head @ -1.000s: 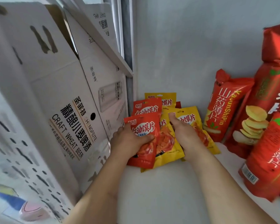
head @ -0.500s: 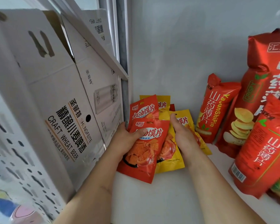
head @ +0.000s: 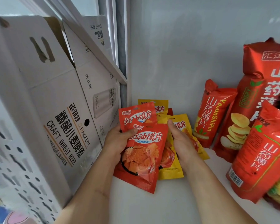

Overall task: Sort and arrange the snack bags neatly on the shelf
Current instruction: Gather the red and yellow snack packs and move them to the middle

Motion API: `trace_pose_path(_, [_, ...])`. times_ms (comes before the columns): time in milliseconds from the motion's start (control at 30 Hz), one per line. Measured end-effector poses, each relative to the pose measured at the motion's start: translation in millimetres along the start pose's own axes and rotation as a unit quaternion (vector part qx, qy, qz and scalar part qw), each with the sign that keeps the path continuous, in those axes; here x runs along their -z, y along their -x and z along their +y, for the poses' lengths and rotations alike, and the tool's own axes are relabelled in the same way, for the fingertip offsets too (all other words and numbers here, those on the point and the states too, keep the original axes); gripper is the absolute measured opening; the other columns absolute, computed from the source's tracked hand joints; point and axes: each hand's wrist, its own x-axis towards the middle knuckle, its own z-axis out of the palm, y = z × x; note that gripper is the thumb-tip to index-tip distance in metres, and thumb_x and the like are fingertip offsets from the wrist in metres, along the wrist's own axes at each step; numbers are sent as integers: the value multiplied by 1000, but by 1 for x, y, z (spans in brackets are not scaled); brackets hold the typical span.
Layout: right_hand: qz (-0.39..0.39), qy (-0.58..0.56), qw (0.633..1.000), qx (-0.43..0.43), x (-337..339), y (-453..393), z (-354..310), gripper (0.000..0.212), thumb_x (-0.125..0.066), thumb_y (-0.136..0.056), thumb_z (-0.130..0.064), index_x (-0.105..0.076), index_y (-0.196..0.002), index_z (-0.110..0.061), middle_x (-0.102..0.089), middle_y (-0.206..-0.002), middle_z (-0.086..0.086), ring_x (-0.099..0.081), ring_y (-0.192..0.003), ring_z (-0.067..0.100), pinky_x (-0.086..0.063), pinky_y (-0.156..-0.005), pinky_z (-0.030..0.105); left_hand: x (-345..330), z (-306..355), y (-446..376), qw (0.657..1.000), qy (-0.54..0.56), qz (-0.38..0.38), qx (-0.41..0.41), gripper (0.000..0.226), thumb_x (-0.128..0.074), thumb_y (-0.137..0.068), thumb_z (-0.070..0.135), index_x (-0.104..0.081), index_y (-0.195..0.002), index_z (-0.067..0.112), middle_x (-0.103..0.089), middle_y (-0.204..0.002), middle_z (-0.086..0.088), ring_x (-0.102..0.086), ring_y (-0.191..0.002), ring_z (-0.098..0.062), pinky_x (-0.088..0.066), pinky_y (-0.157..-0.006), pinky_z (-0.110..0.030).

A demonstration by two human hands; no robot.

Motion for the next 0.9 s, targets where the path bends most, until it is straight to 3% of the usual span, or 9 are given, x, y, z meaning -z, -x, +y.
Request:
trace_pose_path(133, [17,-30,999,-1,2,-3,1,57,-62,-84,-64,-67,-122,-22,-74,-113,1,-69,-108,24,-52,-98,47,0,1,4,1000,5,-15,22,24,-78,-86,18,-71,-108,13,-79,-96,-12,-76,-88,-32,-60,-87,-49])
trace_pose_path(300, [59,-96,993,-19,8,-13,6,58,-64,-84,-58,-62,-131,-23,-72,-117,5,-69,-108,28,-52,-95,56,0,2,6,997,-58,-38,24,21,-71,-92,32,-73,-103,14,-80,-91,-8,-77,-85,-27,-60,-87,-44])
trace_pose_path(433, [65,-104,992,-19,12,-19,10,80,-71,-63,-71,-61,-130,-28,-68,-126,2,-63,-118,28,-49,-97,59,1,0,7,993,-111,-46,12,26,-67,-93,41,-74,-100,17,-80,-88,-3,-77,-82,-22,-60,-88,-42])
trace_pose_path(567, [79,-76,994,12,5,-8,-1,54,-63,-92,-45,-52,-140,-20,-58,-137,1,-55,-127,24,-44,-107,50,2,0,6,993,-102,-56,6,14,-67,-95,32,-72,-105,23,-80,-93,-2,-77,-86,-22,-59,-91,-45])
trace_pose_path(667, [79,-101,992,18,4,-10,-5,50,-60,-96,-39,-50,-141,-21,-58,-128,-6,-56,-125,23,-45,-106,47,3,2,9,990,-104,-85,42,18,-68,-94,25,-71,-110,18,-80,-95,-5,-77,-88,-25,-58,-92,-46])
trace_pose_path(800, [71,-149,986,19,3,-18,-4,56,-68,-84,-53,-53,-135,-35,-62,-135,0,-61,-121,26,-49,-101,55,2,4,14,984,-103,-120,79,22,-69,-93,26,-73,-109,12,-79,-97,-10,-76,-92,-29,-58,-94,-45])
trace_pose_path(900, [69,-175,982,14,7,-28,-1,80,-79,-59,-67,-60,-130,-36,-61,-136,1,-62,-120,27,-50,-96,59,-1,3,14,986,-84,-124,78,22,-68,-94,22,-70,-112,8,-79,-97,-12,-76,-92,-31,-59,-89,-43])
